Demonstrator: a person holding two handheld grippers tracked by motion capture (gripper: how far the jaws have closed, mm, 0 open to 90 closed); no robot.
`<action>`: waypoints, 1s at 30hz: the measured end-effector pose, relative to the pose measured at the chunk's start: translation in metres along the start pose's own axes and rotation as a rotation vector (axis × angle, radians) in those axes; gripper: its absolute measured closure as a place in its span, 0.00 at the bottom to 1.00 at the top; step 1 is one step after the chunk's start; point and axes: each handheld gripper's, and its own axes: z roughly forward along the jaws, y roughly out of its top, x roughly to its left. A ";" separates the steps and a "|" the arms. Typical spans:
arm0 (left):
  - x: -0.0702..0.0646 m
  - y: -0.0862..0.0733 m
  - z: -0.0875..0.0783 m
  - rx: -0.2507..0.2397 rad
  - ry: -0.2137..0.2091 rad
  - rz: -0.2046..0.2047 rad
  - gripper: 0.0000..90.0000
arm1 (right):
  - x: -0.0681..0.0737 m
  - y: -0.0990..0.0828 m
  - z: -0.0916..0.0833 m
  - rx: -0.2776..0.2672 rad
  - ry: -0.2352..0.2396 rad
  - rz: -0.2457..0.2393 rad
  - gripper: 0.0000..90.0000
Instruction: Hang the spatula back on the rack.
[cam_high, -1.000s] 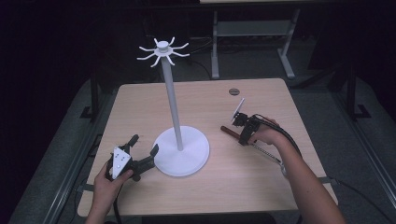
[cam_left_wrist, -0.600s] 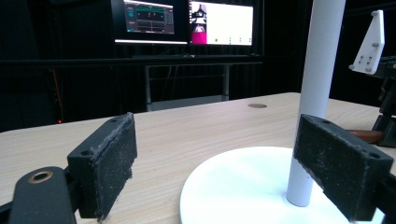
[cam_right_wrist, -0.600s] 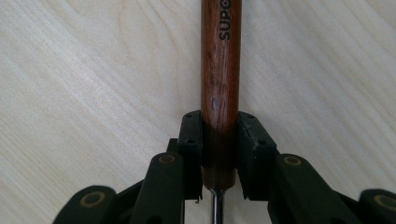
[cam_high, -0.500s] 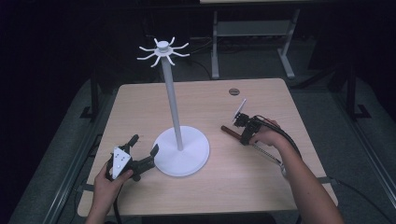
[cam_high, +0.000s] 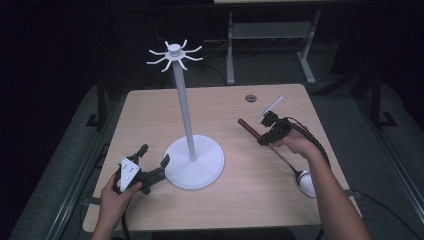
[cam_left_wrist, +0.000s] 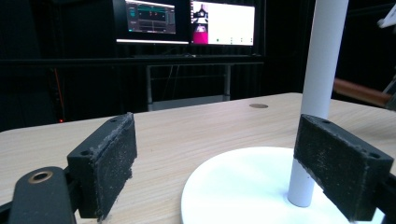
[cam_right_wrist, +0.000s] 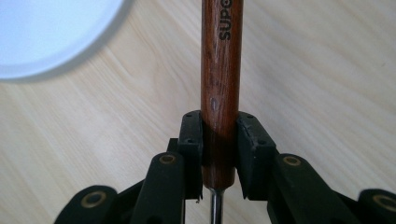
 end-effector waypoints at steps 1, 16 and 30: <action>0.000 0.000 0.000 0.001 0.002 0.001 0.14 | 0.000 -0.001 -0.002 -0.020 0.003 -0.001 0.82; 0.000 0.000 0.000 -0.001 -0.002 -0.004 0.14 | 0.006 -0.014 -0.034 -0.233 0.012 0.008 0.82; 0.000 0.000 0.000 -0.001 -0.005 -0.007 0.14 | 0.008 -0.024 -0.060 -0.448 0.073 -0.027 0.82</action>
